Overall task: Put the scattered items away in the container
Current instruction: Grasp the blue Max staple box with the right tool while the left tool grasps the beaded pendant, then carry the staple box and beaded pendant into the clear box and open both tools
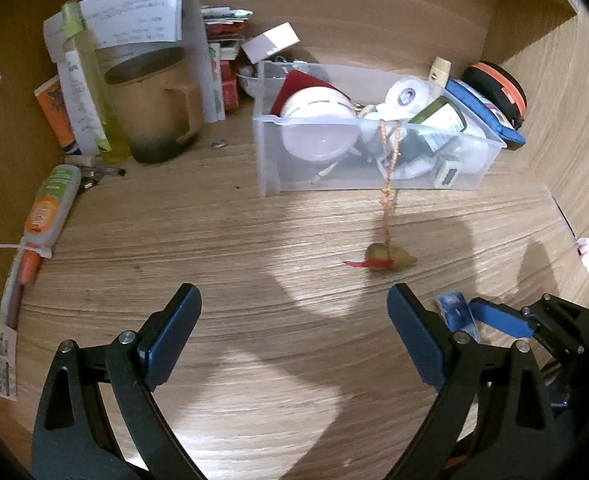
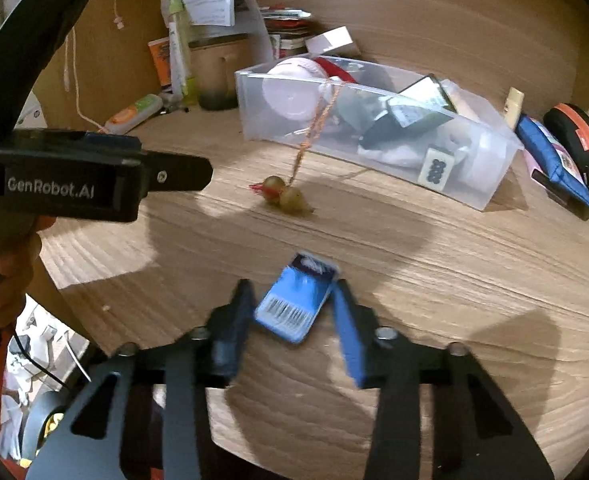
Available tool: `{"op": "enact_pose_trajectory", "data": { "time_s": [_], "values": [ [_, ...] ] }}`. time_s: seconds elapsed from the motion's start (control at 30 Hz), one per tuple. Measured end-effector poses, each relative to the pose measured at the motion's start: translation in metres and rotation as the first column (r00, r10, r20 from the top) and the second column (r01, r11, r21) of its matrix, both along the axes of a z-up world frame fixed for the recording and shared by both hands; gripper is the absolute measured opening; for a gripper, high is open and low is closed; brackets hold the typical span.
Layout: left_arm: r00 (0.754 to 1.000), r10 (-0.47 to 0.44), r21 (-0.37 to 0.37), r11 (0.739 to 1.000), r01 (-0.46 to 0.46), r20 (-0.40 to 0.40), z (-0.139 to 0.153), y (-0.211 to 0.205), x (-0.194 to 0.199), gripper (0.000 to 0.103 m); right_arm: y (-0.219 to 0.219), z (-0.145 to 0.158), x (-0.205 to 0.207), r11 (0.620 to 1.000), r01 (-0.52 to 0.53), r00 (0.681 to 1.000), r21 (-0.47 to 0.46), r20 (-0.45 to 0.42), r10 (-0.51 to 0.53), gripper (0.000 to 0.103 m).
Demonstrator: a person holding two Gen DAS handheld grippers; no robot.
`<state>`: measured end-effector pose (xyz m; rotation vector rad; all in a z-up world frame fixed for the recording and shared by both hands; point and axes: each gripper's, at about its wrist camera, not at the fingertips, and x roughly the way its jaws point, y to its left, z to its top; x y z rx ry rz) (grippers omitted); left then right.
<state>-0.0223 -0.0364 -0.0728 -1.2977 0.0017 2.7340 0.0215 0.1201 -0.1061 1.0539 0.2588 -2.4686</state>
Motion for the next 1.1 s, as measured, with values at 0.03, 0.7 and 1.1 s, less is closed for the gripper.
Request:
{"op": "enact_pose_trajectory", "data": {
  "time_s": [0.03,0.7,1.1],
  "values": [
    [1.0,-0.005,0.001,1.0,0.005,0.002,-0.001,0.002,0.0,0.095,0.002,0.0,-0.001,1.0,0.002,1.0,-0.003,-0.001,-0.002,0.027],
    [0.988,-0.121,-0.081,0.988,0.13,0.1,-0.025,0.074,-0.045,0.055,0.074,0.013,-0.019,0.982,0.156,0.987,-0.103,-0.026,-0.16,0.026],
    [0.995,-0.094,-0.042,0.995,0.095,0.031,-0.004,0.067,-0.028,0.03,0.084,0.038,-0.03,0.974,0.149,0.984,-0.172,-0.072,-0.163,0.026]
  ]
}}
